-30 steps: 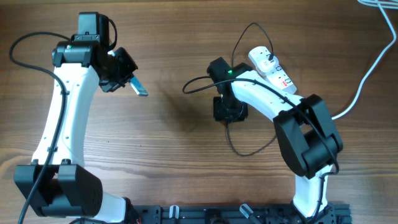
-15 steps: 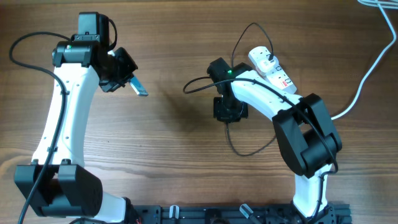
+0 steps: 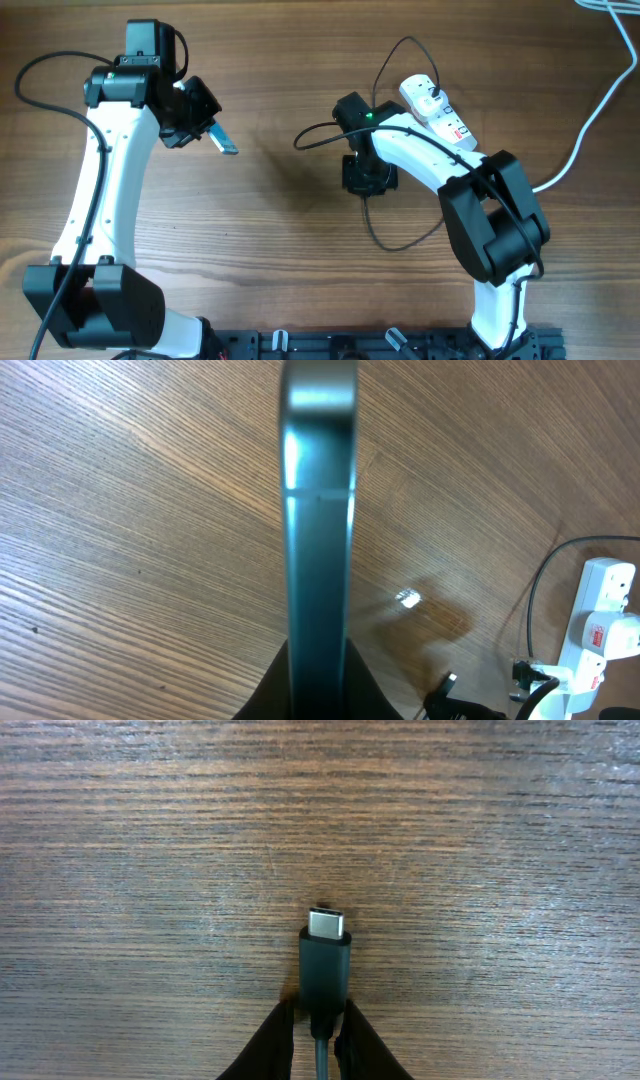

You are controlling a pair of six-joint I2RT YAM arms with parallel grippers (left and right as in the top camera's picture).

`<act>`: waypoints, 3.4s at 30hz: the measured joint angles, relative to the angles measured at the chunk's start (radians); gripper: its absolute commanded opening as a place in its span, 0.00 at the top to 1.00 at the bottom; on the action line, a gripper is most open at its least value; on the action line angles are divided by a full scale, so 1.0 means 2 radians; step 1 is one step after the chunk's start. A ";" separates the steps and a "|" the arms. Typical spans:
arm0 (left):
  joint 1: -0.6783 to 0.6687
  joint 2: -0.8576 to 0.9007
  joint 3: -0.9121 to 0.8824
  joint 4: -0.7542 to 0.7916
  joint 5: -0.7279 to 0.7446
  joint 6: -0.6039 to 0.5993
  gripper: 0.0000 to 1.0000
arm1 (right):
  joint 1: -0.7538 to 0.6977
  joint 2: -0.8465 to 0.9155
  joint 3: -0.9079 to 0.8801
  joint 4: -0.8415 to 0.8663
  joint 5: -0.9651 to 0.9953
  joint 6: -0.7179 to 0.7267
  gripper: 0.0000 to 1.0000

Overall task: Plug charger to phone and switch on socket
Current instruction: 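Close the right gripper on the USB-C plug, then lift the plug and bring it up to the phone's bottom port, then push the USB-C plug into the phone's port with the right gripper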

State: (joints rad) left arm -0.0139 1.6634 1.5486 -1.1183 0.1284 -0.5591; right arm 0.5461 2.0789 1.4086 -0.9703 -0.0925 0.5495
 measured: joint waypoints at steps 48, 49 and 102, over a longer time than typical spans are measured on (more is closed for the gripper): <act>0.000 0.001 -0.001 0.174 0.558 0.186 0.96 | 0.109 -0.298 0.032 0.072 -0.058 -0.084 0.96; 0.000 0.001 -0.001 0.173 0.558 0.186 0.96 | 0.109 -0.298 0.032 0.074 -0.061 -0.084 0.96; -0.023 0.001 -0.001 0.167 0.529 0.213 0.96 | 0.109 -0.289 0.032 0.080 -0.041 -0.071 0.96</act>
State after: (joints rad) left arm -0.0589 1.6653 1.5459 -0.7849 1.1862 -0.1322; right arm 0.7650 1.5017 1.4734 -0.8097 -0.1745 0.4080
